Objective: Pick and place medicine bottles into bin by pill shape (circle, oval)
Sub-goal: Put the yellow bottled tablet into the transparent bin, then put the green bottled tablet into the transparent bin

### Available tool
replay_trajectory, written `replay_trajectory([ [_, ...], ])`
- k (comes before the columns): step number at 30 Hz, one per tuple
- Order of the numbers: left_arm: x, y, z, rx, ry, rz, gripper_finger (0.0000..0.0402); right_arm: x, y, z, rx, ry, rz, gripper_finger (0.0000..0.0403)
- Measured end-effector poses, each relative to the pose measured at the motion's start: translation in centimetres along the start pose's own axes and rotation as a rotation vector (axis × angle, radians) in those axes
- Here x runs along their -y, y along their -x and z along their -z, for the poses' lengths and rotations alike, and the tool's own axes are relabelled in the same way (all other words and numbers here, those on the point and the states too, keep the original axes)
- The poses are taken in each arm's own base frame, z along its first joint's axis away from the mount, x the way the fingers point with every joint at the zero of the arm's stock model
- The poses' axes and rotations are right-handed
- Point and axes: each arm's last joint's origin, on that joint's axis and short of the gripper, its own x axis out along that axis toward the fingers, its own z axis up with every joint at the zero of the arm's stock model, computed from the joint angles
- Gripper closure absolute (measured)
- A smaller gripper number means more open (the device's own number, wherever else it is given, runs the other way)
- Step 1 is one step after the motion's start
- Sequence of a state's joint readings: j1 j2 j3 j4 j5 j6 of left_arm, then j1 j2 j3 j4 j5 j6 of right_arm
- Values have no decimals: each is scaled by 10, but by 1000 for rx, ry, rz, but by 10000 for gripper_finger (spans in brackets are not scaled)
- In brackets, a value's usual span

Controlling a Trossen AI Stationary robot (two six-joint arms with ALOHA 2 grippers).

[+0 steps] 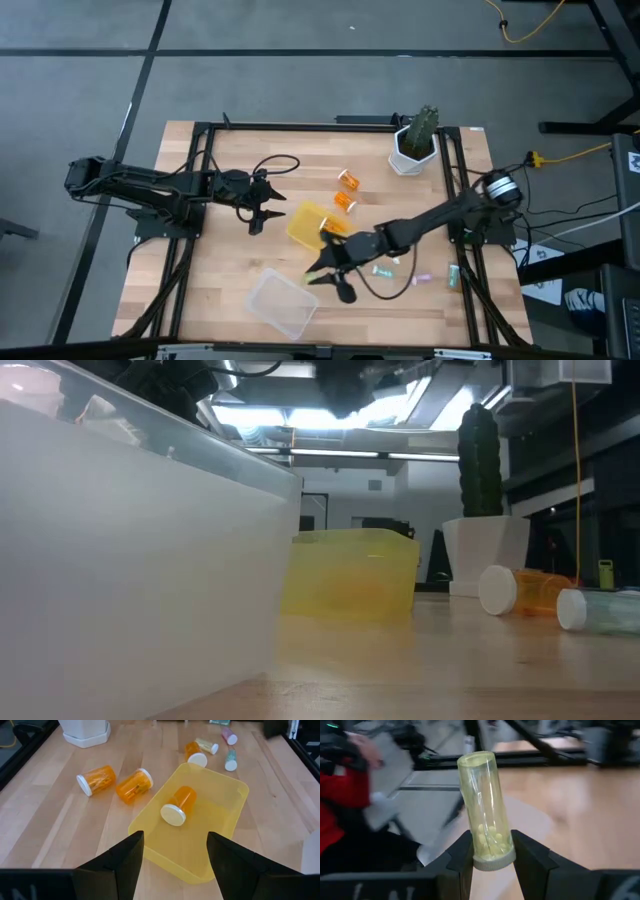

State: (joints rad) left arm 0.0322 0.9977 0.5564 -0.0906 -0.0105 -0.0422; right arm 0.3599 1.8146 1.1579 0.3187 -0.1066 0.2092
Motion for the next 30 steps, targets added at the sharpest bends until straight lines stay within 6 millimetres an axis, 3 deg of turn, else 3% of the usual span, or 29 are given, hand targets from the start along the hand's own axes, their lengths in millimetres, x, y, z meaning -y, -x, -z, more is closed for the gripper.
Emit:
replay_trajectory([
  [6, 0, 0, 1, -5, 0, 0, 190, -1, -35, -13, 0, 94, -174, 283],
  [15, 0, 0, 1, -5, 0, 0, 190, 5, -72, -19, 25, 145, -192, 283],
  [21, 0, 0, 1, -6, 0, 0, 190, 9, -73, -18, 13, 109, -233, 275],
  [30, 0, 0, 1, -6, 0, 0, 190, 9, -73, -18, 10, 93, -237, 213],
])
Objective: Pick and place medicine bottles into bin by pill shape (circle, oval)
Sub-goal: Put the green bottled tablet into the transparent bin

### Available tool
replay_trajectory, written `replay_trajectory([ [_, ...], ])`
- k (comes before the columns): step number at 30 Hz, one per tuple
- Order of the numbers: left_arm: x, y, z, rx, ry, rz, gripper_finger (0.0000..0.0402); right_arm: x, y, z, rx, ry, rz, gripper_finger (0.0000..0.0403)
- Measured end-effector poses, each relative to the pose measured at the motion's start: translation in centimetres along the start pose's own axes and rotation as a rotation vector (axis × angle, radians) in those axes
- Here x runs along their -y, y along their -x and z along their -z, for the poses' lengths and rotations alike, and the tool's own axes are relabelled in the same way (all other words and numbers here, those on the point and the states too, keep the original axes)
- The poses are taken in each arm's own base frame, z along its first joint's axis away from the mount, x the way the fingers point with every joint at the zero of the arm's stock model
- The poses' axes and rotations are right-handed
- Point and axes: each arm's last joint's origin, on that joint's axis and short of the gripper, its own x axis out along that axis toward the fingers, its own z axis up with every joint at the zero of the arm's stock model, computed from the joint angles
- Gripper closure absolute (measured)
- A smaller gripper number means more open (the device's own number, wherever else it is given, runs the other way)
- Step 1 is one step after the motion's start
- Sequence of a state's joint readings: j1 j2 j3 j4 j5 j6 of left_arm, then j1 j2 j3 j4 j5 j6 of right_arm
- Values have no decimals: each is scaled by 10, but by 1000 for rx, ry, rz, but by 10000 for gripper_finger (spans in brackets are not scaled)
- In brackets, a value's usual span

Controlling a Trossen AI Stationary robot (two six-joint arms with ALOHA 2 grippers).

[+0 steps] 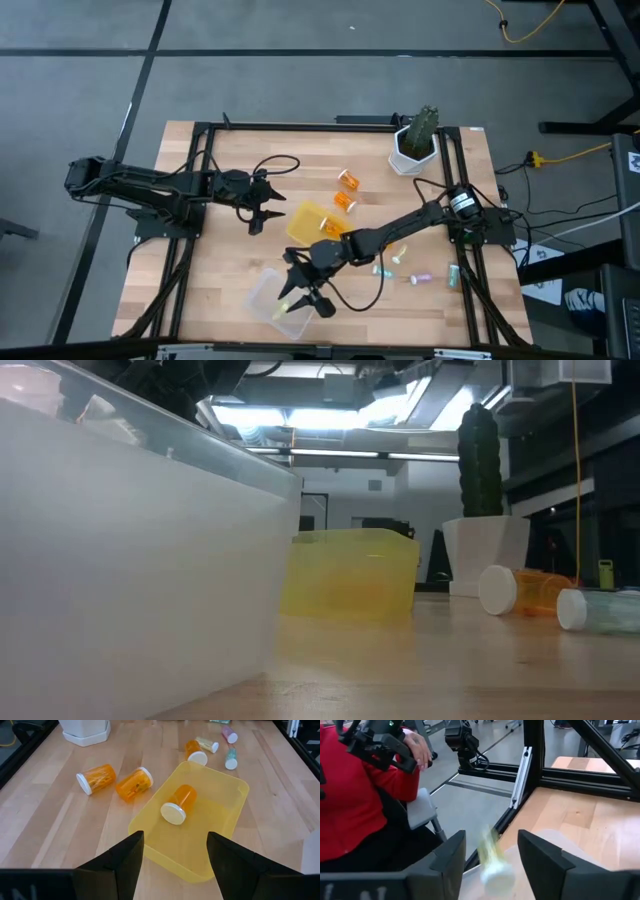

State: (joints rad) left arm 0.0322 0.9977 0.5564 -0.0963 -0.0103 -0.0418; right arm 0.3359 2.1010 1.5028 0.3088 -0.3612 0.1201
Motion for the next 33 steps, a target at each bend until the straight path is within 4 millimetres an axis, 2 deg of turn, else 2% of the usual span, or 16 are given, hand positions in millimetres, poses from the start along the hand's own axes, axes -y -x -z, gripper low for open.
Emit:
replay_trajectory([
  [9, 0, 0, 0, 0, 0, 0, 190, 3, 2, -2, 6, -42, 49, 204],
  [17, 0, 0, 0, 0, 0, 0, 190, -11, 36, -28, -105, -99, 121, 203],
  [23, 0, 0, 0, 0, 0, 0, 190, -49, 66, -40, -250, -85, 319, 203],
  [27, 0, 0, 0, 0, 0, 0, 190, -77, 86, -34, -399, -96, 511, 203],
  [33, 0, 0, 0, 0, 0, 0, 190, -116, 110, -19, -547, -202, 718, 203],
])
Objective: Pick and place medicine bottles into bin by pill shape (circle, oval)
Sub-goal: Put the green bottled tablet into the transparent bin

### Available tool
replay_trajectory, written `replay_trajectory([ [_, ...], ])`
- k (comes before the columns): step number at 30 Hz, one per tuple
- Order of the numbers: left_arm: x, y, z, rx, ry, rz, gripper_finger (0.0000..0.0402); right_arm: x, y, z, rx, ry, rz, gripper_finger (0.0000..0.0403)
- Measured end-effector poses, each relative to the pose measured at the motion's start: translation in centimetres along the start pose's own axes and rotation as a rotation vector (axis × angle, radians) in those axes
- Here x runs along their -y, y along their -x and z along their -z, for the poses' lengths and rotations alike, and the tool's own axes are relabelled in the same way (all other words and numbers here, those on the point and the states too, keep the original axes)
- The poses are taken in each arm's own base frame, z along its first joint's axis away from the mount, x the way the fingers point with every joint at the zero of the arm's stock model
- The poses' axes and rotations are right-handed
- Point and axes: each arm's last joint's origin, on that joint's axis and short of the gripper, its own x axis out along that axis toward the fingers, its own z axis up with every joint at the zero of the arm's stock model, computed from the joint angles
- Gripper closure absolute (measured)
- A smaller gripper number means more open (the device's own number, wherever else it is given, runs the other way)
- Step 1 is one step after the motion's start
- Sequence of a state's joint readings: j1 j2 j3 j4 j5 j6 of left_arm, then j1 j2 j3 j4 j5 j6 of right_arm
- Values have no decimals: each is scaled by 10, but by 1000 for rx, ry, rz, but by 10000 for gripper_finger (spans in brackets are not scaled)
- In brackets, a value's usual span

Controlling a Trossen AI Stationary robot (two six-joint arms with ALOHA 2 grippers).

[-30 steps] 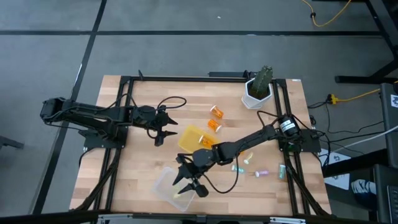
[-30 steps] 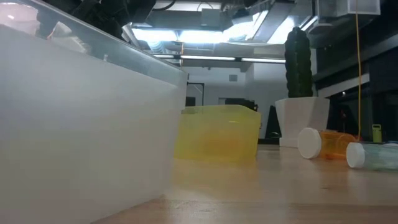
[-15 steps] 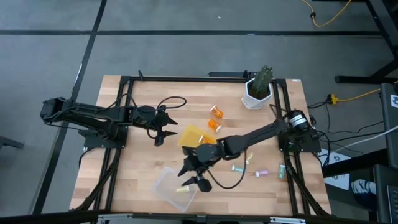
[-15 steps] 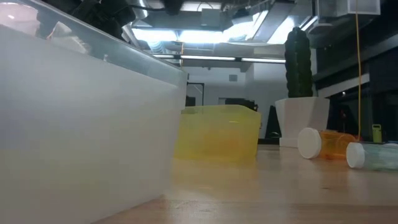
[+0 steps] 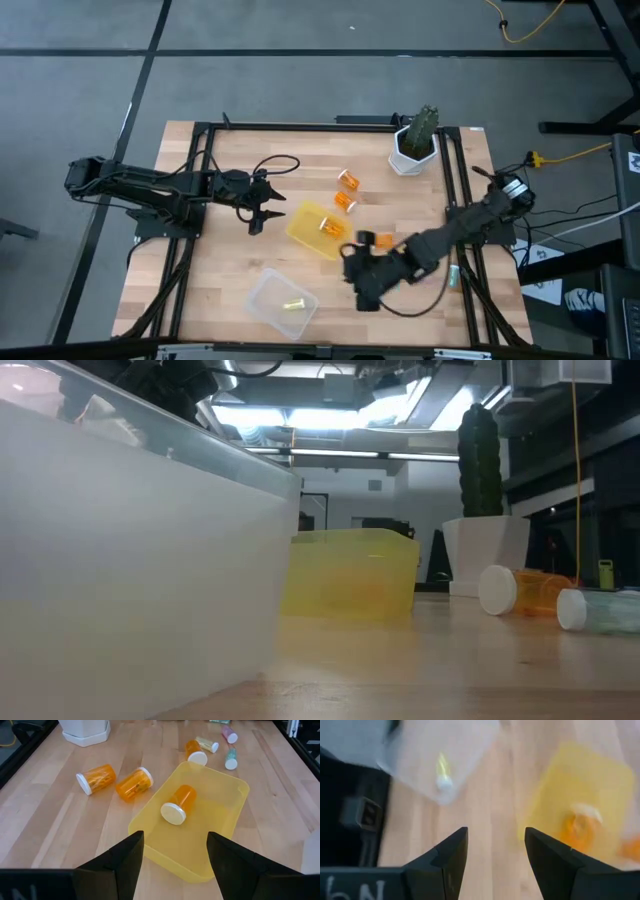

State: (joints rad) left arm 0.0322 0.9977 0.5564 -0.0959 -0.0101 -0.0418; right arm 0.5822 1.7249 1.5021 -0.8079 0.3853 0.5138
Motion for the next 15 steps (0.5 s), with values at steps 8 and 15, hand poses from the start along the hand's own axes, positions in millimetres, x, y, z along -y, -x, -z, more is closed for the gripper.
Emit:
replay_trajectory([
  [8, 0, 0, 0, 0, 0, -1, 190, -1, 26, 59, -101, -322, 433, 203],
  [15, 0, 0, 0, 0, 0, 0, 190, 11, 27, 106, -269, -779, 718, 203],
])
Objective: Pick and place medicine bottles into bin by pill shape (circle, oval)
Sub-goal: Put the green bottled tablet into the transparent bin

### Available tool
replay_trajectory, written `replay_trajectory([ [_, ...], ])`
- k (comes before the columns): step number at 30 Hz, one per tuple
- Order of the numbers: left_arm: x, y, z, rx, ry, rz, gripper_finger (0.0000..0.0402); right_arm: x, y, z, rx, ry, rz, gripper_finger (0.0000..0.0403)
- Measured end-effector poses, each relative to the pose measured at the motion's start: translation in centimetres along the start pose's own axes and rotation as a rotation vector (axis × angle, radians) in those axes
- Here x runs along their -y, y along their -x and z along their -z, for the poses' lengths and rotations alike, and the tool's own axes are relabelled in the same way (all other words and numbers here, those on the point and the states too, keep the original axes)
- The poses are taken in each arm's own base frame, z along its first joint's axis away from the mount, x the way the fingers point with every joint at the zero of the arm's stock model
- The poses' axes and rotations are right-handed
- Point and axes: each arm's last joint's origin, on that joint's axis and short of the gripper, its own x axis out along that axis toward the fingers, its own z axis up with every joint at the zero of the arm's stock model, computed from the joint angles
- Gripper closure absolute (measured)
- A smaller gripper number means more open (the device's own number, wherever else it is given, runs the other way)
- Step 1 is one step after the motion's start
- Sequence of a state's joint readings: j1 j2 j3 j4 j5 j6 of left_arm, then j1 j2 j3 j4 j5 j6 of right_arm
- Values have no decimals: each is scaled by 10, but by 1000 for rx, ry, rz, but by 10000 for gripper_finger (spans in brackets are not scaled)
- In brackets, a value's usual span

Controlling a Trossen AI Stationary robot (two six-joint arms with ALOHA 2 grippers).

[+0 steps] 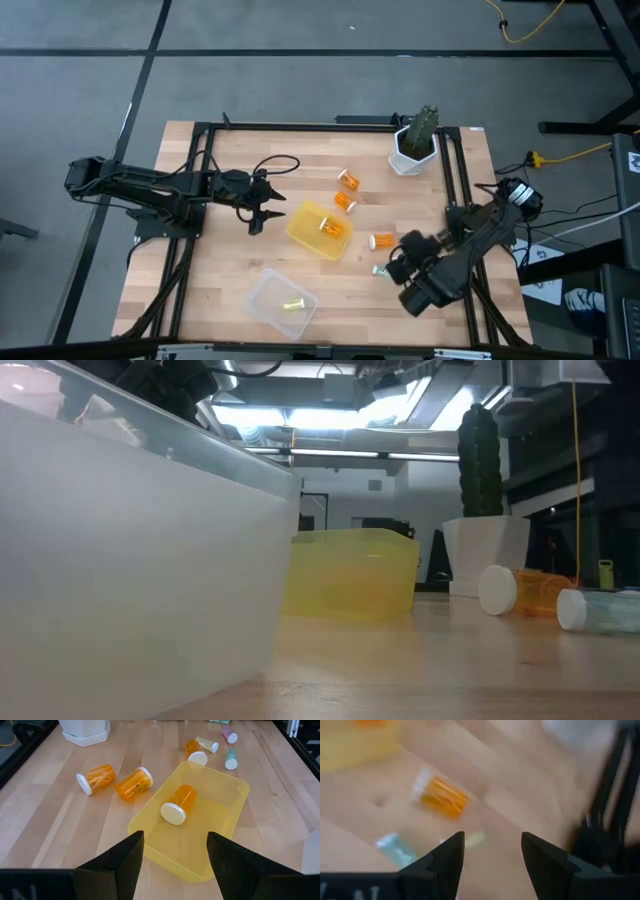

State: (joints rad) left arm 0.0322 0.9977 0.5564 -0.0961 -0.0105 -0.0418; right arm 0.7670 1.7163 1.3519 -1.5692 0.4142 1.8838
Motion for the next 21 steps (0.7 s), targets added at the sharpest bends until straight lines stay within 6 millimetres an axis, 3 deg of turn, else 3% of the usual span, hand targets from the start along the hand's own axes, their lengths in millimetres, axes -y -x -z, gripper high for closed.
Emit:
replay_trajectory([
  [8, 0, 0, 0, 0, 0, 0, 190, 2, -33, 12, -177, -96, 83, 203],
  [16, 0, 0, 0, 0, 0, 0, 190, -6, -49, -2, -278, -178, 16, 203],
  [21, 0, 0, 0, 0, 0, 0, 190, -30, -56, -5, -299, 69, -268, 203],
])
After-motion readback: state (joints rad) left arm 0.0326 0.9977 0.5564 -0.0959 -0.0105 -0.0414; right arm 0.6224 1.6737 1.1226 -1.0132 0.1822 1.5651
